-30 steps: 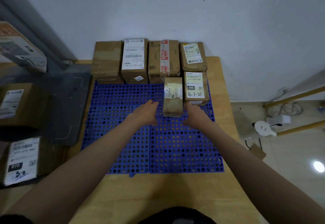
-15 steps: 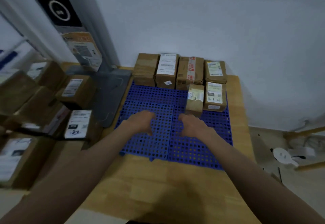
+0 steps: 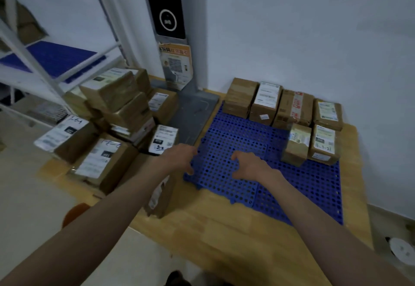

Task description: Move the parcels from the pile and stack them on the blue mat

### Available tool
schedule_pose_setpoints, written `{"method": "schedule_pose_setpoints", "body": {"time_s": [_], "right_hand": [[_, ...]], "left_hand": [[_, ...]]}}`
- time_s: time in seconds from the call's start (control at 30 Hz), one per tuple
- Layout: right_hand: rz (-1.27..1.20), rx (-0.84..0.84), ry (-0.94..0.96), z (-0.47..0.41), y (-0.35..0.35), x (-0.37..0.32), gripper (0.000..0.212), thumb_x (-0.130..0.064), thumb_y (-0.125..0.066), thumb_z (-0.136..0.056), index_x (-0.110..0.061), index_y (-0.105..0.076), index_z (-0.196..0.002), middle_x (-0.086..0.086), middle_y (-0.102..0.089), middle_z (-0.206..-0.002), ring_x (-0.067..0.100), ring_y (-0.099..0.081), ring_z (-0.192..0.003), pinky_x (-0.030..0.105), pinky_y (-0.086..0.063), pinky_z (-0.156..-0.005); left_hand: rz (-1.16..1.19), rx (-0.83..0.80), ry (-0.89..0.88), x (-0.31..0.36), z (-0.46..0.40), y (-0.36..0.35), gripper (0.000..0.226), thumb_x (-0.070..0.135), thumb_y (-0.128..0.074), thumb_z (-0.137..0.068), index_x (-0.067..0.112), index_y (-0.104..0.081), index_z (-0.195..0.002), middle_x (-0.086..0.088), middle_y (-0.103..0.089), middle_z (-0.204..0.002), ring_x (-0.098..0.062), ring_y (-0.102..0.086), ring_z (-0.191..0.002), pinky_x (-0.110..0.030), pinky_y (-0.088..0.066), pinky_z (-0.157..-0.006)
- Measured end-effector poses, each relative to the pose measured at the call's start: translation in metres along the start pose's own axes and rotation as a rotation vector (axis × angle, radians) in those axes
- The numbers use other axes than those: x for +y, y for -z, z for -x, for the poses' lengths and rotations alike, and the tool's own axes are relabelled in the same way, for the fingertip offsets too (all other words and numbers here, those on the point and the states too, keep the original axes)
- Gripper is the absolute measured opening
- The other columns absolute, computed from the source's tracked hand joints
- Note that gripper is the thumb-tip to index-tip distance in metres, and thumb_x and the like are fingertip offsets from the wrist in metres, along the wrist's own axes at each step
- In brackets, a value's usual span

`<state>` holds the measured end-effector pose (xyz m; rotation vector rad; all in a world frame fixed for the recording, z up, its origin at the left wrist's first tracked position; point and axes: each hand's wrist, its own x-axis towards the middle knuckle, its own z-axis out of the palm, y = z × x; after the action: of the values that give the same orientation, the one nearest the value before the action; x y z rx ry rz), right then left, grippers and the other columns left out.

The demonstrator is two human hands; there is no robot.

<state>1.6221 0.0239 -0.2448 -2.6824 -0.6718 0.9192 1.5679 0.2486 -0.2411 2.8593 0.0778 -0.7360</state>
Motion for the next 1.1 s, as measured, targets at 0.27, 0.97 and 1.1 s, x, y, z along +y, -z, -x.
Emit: {"method": "schedule_pose_setpoints", "body": {"time_s": [0.27, 0.97, 1.1], "right_hand": [[-0.03, -0.016, 0.023, -0.016, -0.032, -0.082, 0.058, -0.029, -0.067, -0.089, -0.02, -0.04, -0.139, 0.005, -0.05, -0.129, 0.022, -0.057, -0.106, 0.042, -0.051, -0.093], [-0.117, -0.01, 0.165, -0.065, -0.121, -0.302, 0.061, -0.027, -0.077, -0.075, -0.012, -0.052, -0.128, 0.008, -0.059, -0.123, 0.026, -0.059, -0.109, 0.036, -0.052, -0.086], [-0.209, -0.082, 0.112, -0.068, -0.135, -0.324, 0.069, -0.029, -0.079, -0.075, -0.012, -0.048, -0.135, 0.009, -0.057, -0.128, 0.027, -0.062, -0.106, 0.04, -0.056, -0.087]], "left_hand": [[0.065, 0.071, 0.08, -0.086, 0.04, -0.006, 0.062, 0.03, -0.078, -0.078, 0.024, -0.05, -0.133, -0.002, -0.053, -0.131, -0.021, -0.054, -0.117, -0.036, -0.05, -0.092], [-0.045, 0.023, 0.272, -0.252, 0.13, -0.007, 0.115, 0.038, -0.089, -0.063, 0.008, -0.019, -0.149, -0.015, -0.028, -0.143, -0.036, -0.036, -0.134, -0.048, -0.04, -0.106], [-0.084, 0.037, 0.289, -0.255, 0.135, -0.014, 0.119, 0.031, -0.089, -0.064, 0.009, -0.01, -0.151, -0.02, -0.03, -0.142, -0.038, -0.035, -0.133, -0.049, -0.04, -0.107]]}}
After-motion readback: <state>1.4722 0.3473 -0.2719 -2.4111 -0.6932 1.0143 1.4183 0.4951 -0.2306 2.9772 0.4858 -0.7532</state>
